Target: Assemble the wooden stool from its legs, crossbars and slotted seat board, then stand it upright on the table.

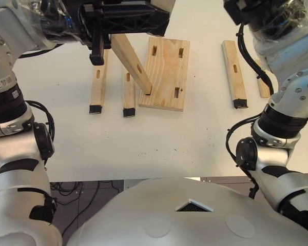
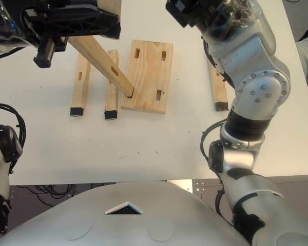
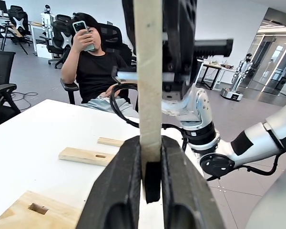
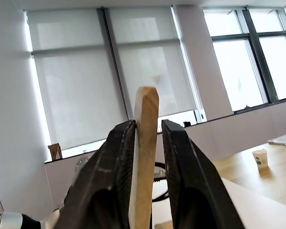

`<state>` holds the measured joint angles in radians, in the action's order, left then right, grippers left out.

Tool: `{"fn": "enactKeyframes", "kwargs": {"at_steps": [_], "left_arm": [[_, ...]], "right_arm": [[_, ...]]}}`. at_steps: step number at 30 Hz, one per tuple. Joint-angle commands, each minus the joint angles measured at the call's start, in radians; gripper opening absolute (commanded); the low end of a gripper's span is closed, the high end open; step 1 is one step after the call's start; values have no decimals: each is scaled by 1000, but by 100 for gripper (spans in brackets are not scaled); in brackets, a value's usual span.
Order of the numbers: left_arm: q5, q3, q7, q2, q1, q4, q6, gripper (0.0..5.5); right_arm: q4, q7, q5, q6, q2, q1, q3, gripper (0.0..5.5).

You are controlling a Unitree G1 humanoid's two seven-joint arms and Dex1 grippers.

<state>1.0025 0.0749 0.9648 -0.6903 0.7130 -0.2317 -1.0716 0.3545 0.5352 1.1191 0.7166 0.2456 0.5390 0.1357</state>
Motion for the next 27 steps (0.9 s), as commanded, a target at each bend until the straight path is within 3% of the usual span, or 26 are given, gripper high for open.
{"fn": "enactKeyframes", "kwargs": {"at_steps": [1, 5, 8, 13, 27], "left_arm": [[-75, -34, 22, -65, 60, -22, 37, 35], [-276, -150, 73, -167, 77, -35, 156, 35], [-378, -220, 132, -210, 71, -50, 239, 35], [-489, -286, 204, -228, 78, -22, 334, 35], [-559, -337, 240, -181, 61, -56, 366, 35]], "right_arm": [[-18, 75, -141, 5, 143, -2, -45, 170], [-103, 229, -332, -66, 313, 3, -96, 230], [-154, 351, -282, -29, 367, 40, -58, 273], [-170, 540, -243, 29, 458, 93, -60, 275], [-202, 575, -313, 27, 392, 161, -145, 275]]}}
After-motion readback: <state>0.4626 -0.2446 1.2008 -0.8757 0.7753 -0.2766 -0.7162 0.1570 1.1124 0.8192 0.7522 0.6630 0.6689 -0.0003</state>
